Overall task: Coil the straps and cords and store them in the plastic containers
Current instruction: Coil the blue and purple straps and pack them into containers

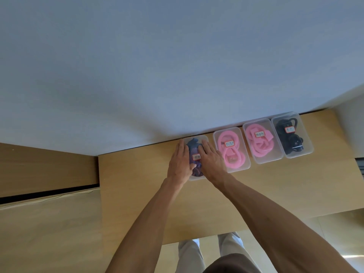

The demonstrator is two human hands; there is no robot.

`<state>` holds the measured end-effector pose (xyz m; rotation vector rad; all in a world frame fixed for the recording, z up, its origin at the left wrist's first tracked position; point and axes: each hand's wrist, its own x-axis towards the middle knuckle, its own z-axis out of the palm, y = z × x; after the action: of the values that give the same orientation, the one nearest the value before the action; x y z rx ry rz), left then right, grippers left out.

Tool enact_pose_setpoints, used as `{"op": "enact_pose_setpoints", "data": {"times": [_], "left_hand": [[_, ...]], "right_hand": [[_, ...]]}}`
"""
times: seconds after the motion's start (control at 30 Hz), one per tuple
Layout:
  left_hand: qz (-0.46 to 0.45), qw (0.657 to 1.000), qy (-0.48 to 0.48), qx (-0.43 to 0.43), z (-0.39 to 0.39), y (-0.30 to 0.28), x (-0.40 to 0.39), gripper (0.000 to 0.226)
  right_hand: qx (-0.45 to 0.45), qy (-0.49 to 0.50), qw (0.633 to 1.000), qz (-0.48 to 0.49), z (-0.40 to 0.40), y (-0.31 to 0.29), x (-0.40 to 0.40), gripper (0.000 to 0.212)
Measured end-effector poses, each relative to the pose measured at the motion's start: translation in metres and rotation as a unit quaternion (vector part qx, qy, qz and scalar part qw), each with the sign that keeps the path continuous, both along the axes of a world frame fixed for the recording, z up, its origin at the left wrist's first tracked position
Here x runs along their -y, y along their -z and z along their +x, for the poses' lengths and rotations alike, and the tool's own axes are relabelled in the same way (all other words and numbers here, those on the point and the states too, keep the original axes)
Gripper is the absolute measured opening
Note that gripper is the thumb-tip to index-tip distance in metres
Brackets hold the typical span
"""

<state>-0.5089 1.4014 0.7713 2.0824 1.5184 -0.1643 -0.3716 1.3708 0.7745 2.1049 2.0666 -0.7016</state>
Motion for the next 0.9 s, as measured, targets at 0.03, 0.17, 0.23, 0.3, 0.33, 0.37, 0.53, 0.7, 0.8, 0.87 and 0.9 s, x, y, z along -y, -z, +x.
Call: {"op": "enact_pose_setpoints", "data": {"times": [0.03,0.17,0.23,0.3,0.33,0.37,0.53,0.7,0.8,0.87,0.9], "left_hand": [[0.002,1.0,-0.001,-0.004,0.004,-0.001,-0.003,0.085],[0.04,0.999,0.012,-0.029,0.015,-0.005,-0.008,0.084],[0.044,0.997,0.059,-0.028,0.013,-0.006,-0.004,0.086],[0.045,0.994,0.096,-0.04,0.009,-0.003,0.002,0.085],[0.048,0.992,0.105,-0.054,0.007,-0.002,0.003,0.085],[0.049,0.991,0.107,-0.067,0.008,-0.001,0.003,0.085],[0.048,0.995,0.065,-0.055,0.028,-0.008,0.003,0.079],[0.067,0.991,0.115,-0.025,0.062,-0.013,0.023,0.091],[0.059,0.989,0.132,-0.028,0.094,-0.013,0.029,0.096],[0.074,0.982,0.169,-0.048,0.112,-0.012,0.028,0.092],[0.07,0.981,0.173,-0.061,0.115,-0.011,0.026,0.091]], "right_hand": [[0.003,0.006,1.0,0.003,0.0,0.0,-0.003,0.075],[0.026,0.006,1.0,0.016,0.003,-0.007,-0.014,0.072],[0.046,0.014,0.999,0.026,0.01,-0.011,-0.013,0.073],[0.059,0.057,0.996,0.023,0.02,-0.01,-0.006,0.076],[0.068,0.08,0.994,0.017,0.024,-0.008,-0.003,0.075],[0.076,0.099,0.992,0.009,0.028,-0.007,0.001,0.075],[0.007,0.127,0.992,0.012,0.04,-0.003,0.006,0.062],[0.028,0.171,0.984,0.047,0.068,-0.003,0.021,0.062],[0.014,0.229,0.972,0.059,0.097,-0.004,0.034,0.06],[0.017,0.256,0.966,0.022,0.123,-0.006,0.04,0.069],[0.021,0.264,0.964,-0.001,0.132,-0.006,0.042,0.072]]}}
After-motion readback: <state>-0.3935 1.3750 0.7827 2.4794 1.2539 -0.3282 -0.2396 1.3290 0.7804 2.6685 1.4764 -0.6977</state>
